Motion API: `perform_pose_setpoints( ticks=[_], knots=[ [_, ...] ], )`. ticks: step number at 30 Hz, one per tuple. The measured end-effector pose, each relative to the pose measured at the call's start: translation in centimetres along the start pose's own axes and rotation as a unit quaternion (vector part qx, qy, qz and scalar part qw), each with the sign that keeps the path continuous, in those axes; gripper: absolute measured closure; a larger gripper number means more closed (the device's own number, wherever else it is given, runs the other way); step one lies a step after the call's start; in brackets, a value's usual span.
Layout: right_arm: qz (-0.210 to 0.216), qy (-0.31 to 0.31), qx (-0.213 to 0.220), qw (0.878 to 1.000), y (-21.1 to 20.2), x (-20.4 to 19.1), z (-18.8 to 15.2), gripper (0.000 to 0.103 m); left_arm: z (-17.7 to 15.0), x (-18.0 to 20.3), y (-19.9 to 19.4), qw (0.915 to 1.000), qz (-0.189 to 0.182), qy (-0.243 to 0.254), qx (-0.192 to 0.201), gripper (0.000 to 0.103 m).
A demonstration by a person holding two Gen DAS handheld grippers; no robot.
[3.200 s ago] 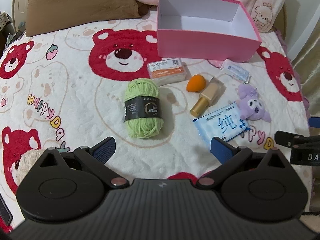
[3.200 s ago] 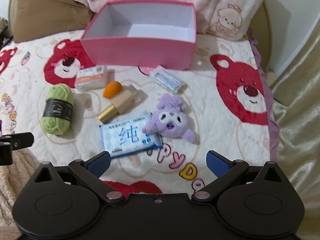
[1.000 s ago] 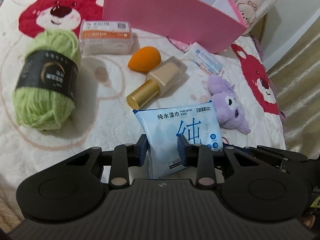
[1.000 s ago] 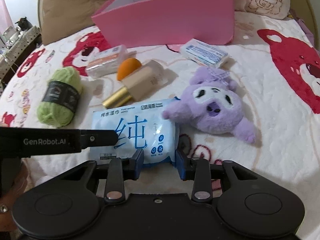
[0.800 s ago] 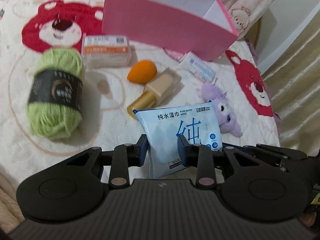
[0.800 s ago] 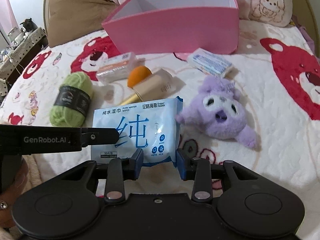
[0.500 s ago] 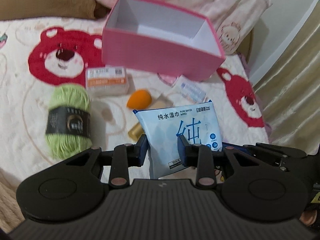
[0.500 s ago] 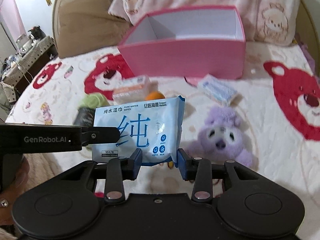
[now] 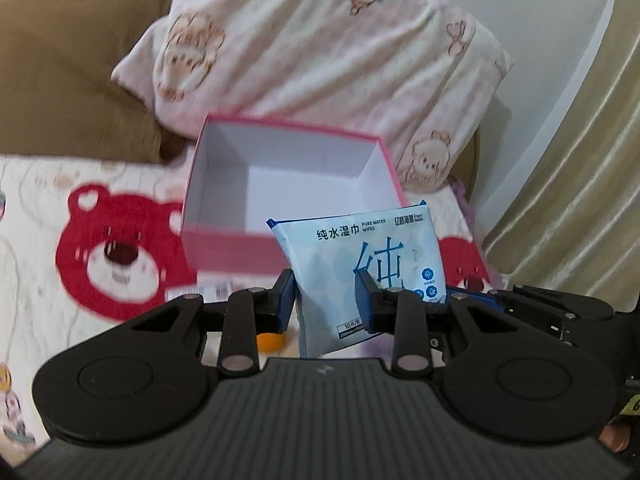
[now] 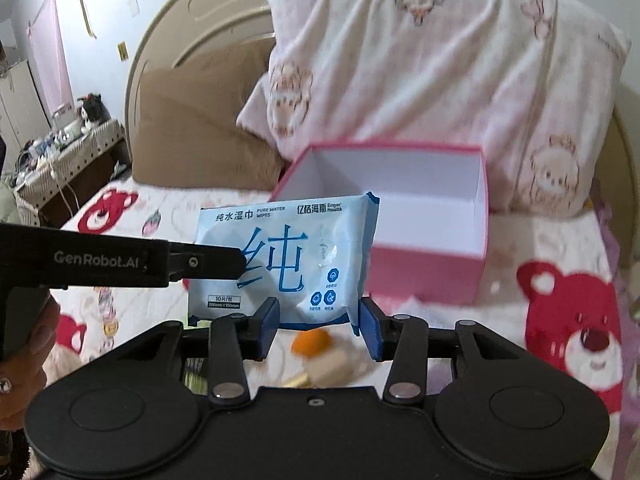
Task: Organize objects
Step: 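Lift the wipes pack with the left tool and carry it over the pink box, then lower the wipes pack into the box and open the left tool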
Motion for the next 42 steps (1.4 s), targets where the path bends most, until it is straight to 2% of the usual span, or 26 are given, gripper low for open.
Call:
perform_pose_setpoints(
  ticks=[6, 11, 15, 21, 27, 32, 37, 40, 42],
  knots=[
    [-0.021, -0.007, 0.002, 1.000, 2.4, 3.8, 4.5, 0.053, 4.9, 1.1, 3.6, 0.9999, -0.009, 0.001, 0.007, 0.072],
    [-0.029, 0.011, -0.023, 0.999, 6.5, 7.2, 6.7, 0.055, 8.4, 1.1, 8.9, 0.9999, -0.015, -0.006, 0.001, 0.072],
    [-0.046, -0.002, -0.045, 0.998, 10.4, 9.3, 7.4, 0.058, 10.2, -0.3, 14.1, 0.9996, -0.022, -0.015, -0.011, 0.071],
    [-0.054, 0.017, -0.061, 0.997, 15.7, 11.0, 4.8, 0.065, 9.8, -2.7, 20.4, 0.9973, -0.024, -0.041, -0.056, 0.070],
    [-0.075, 0.013, -0.083, 0.994, 18.4, 13.2, 4.2, 0.066, 10.0, -2.9, 25.6, 0.9923, -0.030, -0.072, -0.096, 0.071],
    [-0.094, 0.006, -0.109, 0.990, 20.2, 14.7, 3.6, 0.066, 9.7, -2.2, 28.8, 0.9905, -0.020, -0.074, -0.114, 0.071],
    [-0.133, -0.017, -0.127, 0.983, 21.8, 15.5, 3.6, 0.067, 9.7, -1.7, 31.6, 0.9874, -0.015, -0.089, -0.130, 0.070],
    [-0.148, -0.026, -0.131, 0.980, 22.8, 15.8, 3.8, 0.067, 9.2, -1.5, 33.4, 0.9851, 0.009, -0.101, -0.139, 0.068],
    [-0.154, -0.043, -0.128, 0.979, 23.2, 15.6, 3.9, 0.073, 9.1, -1.2, 33.7, 0.9847, 0.016, -0.101, -0.141, 0.065]
  ],
)
Point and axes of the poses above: each gripper's, at about its wrist camera, not at the fingertips, and y roughly the way its jaws point, x to its right, z to its top, the point moved 7 cm from there along y, roughly the way its jaws point, and after that the axes turned 13 degrees about -y, right-handed, at the moved point
